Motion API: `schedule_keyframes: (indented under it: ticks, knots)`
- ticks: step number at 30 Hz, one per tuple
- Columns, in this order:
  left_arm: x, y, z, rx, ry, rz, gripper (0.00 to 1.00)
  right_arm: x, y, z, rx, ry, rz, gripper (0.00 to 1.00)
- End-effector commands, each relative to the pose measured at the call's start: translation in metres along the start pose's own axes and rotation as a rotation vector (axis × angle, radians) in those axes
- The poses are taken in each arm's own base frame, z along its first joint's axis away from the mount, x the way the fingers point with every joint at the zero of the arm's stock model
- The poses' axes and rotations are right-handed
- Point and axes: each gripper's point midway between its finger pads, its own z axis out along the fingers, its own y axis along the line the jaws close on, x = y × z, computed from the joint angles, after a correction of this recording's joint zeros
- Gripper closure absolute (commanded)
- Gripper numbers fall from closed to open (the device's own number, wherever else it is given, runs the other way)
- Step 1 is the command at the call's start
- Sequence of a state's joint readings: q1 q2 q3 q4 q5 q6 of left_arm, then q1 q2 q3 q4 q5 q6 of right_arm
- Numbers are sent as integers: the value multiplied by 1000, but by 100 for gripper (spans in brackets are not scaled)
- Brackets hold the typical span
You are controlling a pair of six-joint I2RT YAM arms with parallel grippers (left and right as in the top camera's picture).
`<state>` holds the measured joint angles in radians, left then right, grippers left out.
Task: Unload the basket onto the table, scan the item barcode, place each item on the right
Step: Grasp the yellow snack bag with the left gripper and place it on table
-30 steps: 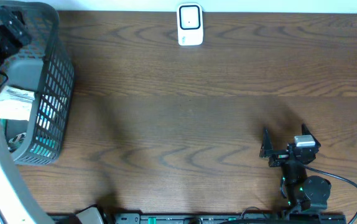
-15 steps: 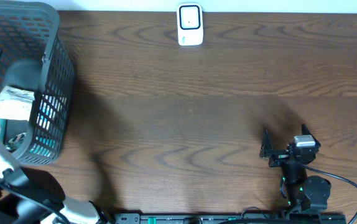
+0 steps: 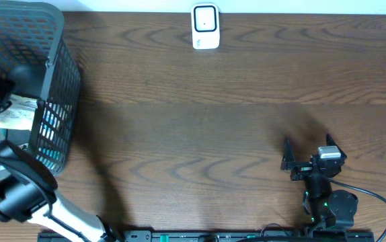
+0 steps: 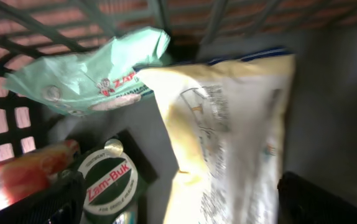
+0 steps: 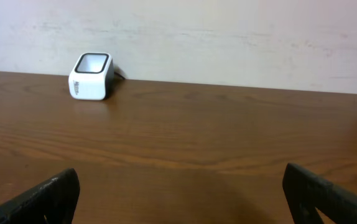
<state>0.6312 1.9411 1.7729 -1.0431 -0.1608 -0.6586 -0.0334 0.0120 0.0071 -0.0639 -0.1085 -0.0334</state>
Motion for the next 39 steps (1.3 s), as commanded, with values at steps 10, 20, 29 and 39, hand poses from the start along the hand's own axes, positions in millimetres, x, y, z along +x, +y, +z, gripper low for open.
schedule_keyframes:
  ticks: [10,20,29,39]
  knots:
    - [9,-20,79,-25,62,-8,2,0,0,0,0,-1,11,1]
    - [42,-34,122,17,215,36,18,0,0,0,0,-1,11,1]
    - [35,-36,93,59,200,45,92,0,0,0,0,-1,11,1]
    - [-10,-64,-76,453,19,-154,93,0,0,0,0,-2,11,1]
